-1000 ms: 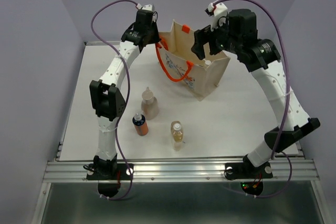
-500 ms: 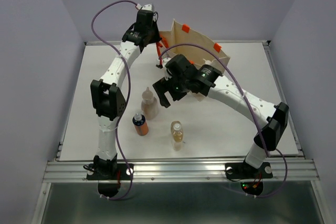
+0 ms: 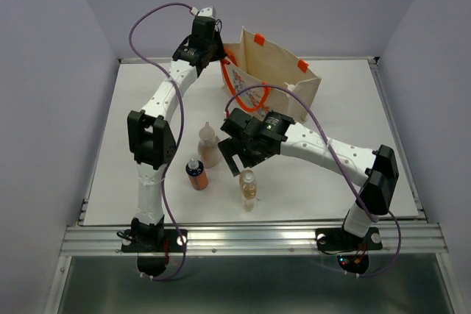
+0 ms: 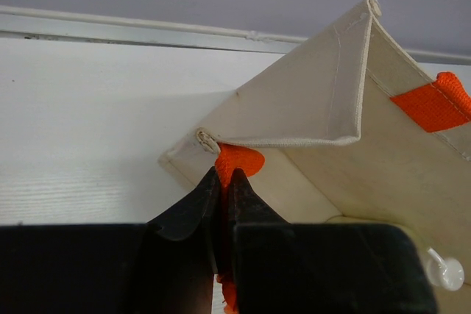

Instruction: Place the personal care products into the canvas bag

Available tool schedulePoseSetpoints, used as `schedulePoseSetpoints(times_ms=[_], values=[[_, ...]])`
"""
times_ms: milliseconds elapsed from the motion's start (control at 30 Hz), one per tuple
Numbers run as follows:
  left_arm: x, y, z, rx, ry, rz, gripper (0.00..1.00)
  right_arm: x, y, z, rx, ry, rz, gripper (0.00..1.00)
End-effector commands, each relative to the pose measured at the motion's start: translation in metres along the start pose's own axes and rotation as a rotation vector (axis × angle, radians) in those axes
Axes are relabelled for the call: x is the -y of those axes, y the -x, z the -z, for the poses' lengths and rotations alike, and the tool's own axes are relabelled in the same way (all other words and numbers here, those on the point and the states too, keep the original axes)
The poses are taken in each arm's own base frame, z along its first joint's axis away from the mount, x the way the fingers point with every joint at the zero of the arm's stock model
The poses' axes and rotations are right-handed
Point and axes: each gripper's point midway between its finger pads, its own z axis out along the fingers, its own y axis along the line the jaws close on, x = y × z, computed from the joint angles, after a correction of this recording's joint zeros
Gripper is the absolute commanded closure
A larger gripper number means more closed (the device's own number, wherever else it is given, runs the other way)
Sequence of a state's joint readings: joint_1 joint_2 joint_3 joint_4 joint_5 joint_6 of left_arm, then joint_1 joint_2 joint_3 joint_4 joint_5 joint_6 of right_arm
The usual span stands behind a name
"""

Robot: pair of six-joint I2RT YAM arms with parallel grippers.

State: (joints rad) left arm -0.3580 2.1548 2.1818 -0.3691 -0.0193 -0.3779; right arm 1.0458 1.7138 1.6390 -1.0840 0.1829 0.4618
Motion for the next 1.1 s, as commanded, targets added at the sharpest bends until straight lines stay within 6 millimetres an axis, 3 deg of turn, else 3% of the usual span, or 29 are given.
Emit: schedulePoseSetpoints(times_ms=[0,567,767,867,933,1067], values=[[0.002,0.038,0.028,0.106,0.005,0.007,1.00,0.008,-0.013,0.013,-0.021,-0.037,-0.047,0.00],[-0.003,0.032,0.026,0.093,0.026,0.013,1.00,-0.018,-0.069,0.005,-0.276,0.107,-0.104,0.01],[0.004,0.033,0.030,0.097,0.013,0.008,1.00,-0.025,-0.068,-0.009,-0.271,0.124,-0.116,0.08],[0.005,0.034,0.033,0.098,0.009,0.012,1.00,-0.029,-0.063,-0.017,-0.248,0.137,-0.121,0.22],[0.007,0.034,0.036,0.098,0.002,0.017,1.00,-0.029,-0.059,-0.020,-0.225,0.126,-0.139,0.42],[0.003,0.033,0.036,0.104,0.020,0.000,1.00,-0.024,-0.055,-0.016,-0.185,0.116,-0.142,0.69]])
